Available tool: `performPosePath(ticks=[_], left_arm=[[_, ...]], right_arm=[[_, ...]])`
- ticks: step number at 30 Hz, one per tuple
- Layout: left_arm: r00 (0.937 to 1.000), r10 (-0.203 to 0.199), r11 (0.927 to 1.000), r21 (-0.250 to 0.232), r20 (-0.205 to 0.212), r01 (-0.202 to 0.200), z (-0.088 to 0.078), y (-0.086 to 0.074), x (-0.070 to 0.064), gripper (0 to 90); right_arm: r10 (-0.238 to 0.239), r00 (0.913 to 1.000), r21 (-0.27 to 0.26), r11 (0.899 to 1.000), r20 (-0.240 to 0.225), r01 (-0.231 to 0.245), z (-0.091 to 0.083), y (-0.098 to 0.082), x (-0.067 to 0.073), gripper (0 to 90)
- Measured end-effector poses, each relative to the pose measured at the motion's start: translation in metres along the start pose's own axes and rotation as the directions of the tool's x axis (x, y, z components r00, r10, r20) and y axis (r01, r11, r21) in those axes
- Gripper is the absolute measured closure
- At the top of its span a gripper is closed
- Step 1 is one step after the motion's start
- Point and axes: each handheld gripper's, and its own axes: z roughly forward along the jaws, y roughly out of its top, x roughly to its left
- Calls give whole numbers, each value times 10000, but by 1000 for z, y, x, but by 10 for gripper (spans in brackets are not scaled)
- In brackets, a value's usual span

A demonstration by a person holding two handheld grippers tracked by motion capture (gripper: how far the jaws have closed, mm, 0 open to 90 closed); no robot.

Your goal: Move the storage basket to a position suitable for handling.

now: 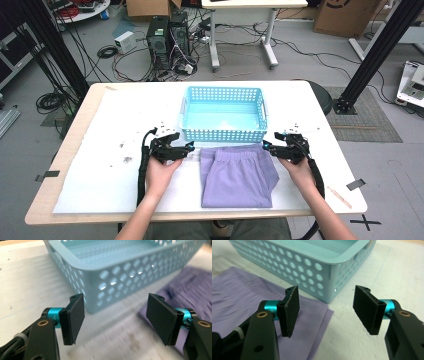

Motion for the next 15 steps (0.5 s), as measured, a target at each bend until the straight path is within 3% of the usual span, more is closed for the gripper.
performPosePath(ticks=[2,3,5,8,10,15], left_arm=[[9996,-215,9995,-240,202,220,7,-2,8,313],[9988,-26,10000,68,499,22,16,1,12,314],[9983,38,10000,-49,580,-35,23,5,13,320],[9990,113,9994,-334,433,-99,26,8,15,349],[9994,-44,9991,-417,343,58,31,6,20,400],[9985,164,9988,-479,515,-139,31,7,16,481]], right_arm=[[-124,9999,-42,9999,-75,124,10,3,-1,389],[-245,9997,-4,9997,39,245,14,5,-1,390],[-366,9993,-34,9993,-101,366,22,7,-2,395],[-645,9978,64,9979,-151,646,29,10,-2,473],[-760,9971,89,9971,93,759,30,11,-2,517],[-599,9980,209,9980,184,595,27,11,-7,522]])
